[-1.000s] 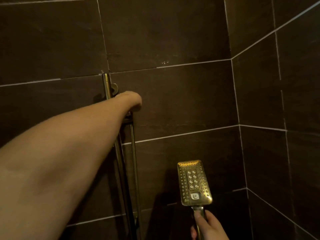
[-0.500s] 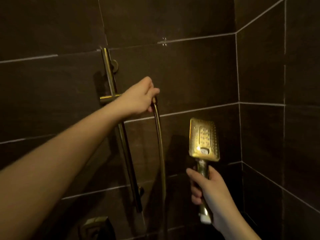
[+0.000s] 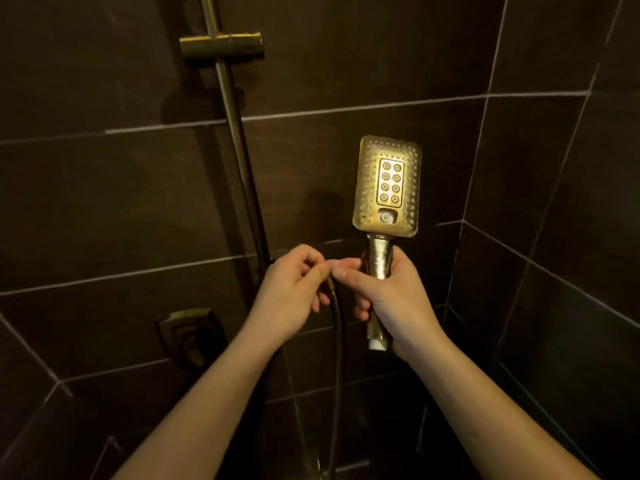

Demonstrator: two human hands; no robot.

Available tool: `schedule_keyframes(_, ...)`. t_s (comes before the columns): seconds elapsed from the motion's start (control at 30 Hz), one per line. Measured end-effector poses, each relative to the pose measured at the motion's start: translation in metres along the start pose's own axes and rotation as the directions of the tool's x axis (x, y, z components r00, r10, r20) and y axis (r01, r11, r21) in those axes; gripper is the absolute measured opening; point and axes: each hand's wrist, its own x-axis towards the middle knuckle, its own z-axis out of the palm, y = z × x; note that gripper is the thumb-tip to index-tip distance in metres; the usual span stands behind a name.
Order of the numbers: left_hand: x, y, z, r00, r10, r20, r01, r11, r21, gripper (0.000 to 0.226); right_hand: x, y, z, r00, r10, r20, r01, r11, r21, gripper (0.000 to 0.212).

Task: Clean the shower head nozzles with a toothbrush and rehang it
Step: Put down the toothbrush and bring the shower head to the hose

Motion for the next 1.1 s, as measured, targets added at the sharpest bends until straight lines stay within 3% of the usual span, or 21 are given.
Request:
schedule_keyframes(0.2,-0.020,-0.003,0.001,1.000,-0.003,0.000,0.003,1.000,-0.005,0.013,-0.010,0.027,0.007,0.999,-0.020,-0.045,0.011,0.980,-0.198,0.046)
schedule_keyframes(0.4,-0.022,-0.019,0.000,0.999,0.035,-0.029,-0.028,0.981,0.192,0.023,-0.018,0.043,0.020,0.999,0.035,-0.005,-0.035,0.974,-0.225,0.030)
schedule_keyframes(0.6,-0.029,-0.031,-0.005,0.998,0.035,-0.047,-0.027,0.988,0.152,0.022,-0.025,0.055,0.030,0.999,0.049,0.016,-0.046,0.985,-0.164,0.012)
schedule_keyframes(0.8,-0.044,-0.050,-0.017,0.998,0.024,-0.064,-0.024,1.000,0.000,0.004,-0.025,0.065,0.037,0.999,0.037,0.011,-0.034,0.979,-0.203,0.011)
schedule_keyframes(0.9,-0.057,-0.072,-0.025,0.994,-0.035,-0.106,0.028,0.997,-0.071,0.007,-0.023,0.074,0.041,0.998,0.064,-0.011,-0.065,0.976,-0.207,0.011)
schedule_keyframes(1.0,-0.069,-0.121,-0.045,0.937,-0.232,-0.260,0.219,0.973,-0.076,0.010,-0.024,0.085,0.042,0.995,0.094,-0.045,-0.101,0.974,-0.204,0.016)
schedule_keyframes(1.1,-0.077,-0.196,-0.074,0.762,-0.484,-0.431,0.481,0.868,-0.123,0.010,-0.028,0.098,0.046,0.991,0.122,-0.053,-0.131,0.964,-0.230,0.018)
